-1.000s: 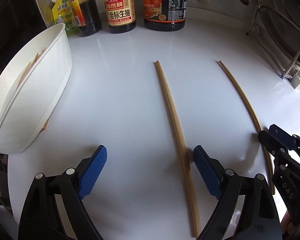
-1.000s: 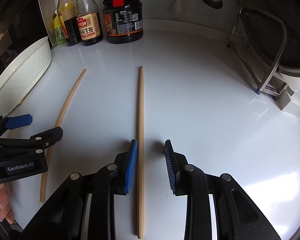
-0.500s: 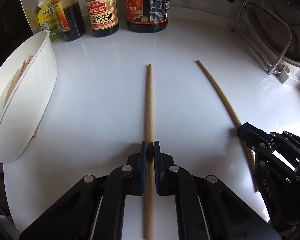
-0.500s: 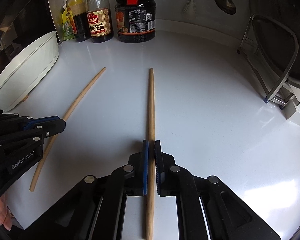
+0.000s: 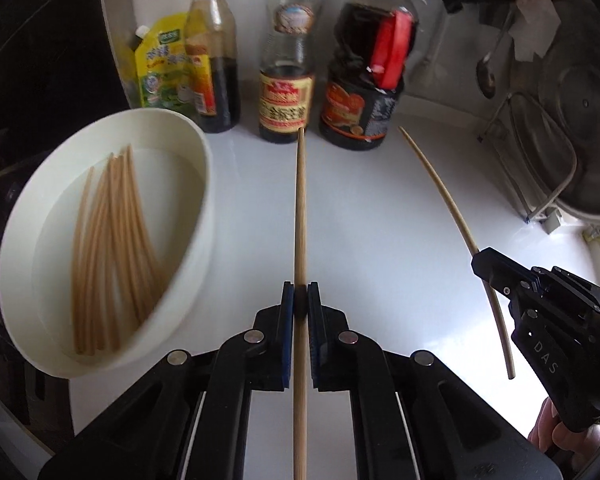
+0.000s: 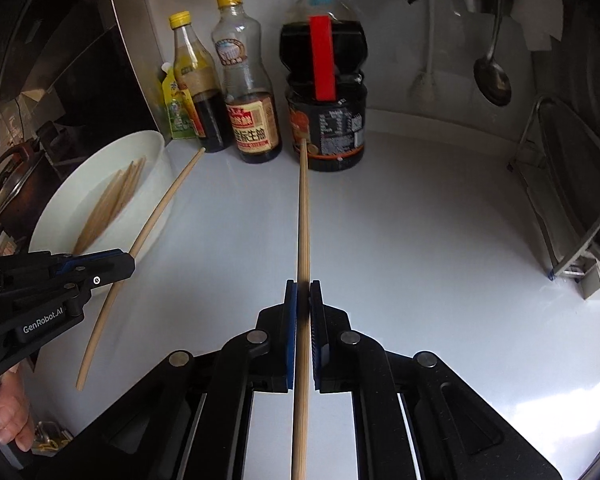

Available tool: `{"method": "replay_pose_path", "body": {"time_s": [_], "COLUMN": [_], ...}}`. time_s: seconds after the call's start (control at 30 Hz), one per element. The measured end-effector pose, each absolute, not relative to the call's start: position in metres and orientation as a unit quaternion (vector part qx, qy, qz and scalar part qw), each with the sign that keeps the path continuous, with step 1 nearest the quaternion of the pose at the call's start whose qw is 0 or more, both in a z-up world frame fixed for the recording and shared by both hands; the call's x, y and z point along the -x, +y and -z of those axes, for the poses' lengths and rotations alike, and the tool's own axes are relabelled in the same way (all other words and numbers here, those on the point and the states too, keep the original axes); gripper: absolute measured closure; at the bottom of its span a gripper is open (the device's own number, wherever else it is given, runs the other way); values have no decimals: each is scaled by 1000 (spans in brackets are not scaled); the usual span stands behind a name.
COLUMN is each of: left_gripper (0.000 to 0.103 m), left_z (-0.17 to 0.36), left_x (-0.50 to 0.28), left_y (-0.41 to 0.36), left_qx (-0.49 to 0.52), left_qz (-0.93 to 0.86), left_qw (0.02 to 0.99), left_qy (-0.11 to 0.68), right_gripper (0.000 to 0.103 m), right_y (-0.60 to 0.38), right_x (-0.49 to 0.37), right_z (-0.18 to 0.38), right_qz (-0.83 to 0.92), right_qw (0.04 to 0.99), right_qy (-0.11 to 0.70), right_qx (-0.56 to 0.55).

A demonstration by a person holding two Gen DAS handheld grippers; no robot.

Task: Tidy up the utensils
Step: 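Carry both held chopsticks over the white basin with both grippers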

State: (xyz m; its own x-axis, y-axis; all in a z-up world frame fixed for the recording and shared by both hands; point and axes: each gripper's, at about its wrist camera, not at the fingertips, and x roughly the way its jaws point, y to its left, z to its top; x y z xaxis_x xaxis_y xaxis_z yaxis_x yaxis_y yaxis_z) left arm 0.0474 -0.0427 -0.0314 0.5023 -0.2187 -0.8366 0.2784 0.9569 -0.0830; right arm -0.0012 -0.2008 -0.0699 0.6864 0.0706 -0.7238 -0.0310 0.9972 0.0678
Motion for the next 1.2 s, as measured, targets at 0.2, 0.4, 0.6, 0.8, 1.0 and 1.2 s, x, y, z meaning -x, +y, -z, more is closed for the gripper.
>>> {"method": "replay_pose_path", "body": {"time_s": [0.2,0.4,0.6,0.8,1.0,1.2], "left_gripper": [96,96,96,96,95,92], "left_z": [-1,2,26,48,62,64], "left_x": [-77,-107,-133,-150,-158,-160], "left_y": [36,106,137,146,152,155], "left_qx": [-9,0,4,17,23,30], "left_qz": [82,29,12,18,19,18], "left_qw": [887,887,875,867,859,858], "left_qy": [454,460,483,498,510,513], "right_gripper": [97,97,97,97,97,97], "right_y": [-130,-55,-1,16,18,20], "right_x": [-48,-103,-140,-159,-169,-169], "right_z": [33,32,54,74,85,85], "right_qz": [-92,-147,-163,-157,-148,-148], "right_qw": [923,910,887,874,865,863], "right_qy": [373,387,431,460,479,482], "right_qx": [-19,-22,-24,-22,-19,-11]}}
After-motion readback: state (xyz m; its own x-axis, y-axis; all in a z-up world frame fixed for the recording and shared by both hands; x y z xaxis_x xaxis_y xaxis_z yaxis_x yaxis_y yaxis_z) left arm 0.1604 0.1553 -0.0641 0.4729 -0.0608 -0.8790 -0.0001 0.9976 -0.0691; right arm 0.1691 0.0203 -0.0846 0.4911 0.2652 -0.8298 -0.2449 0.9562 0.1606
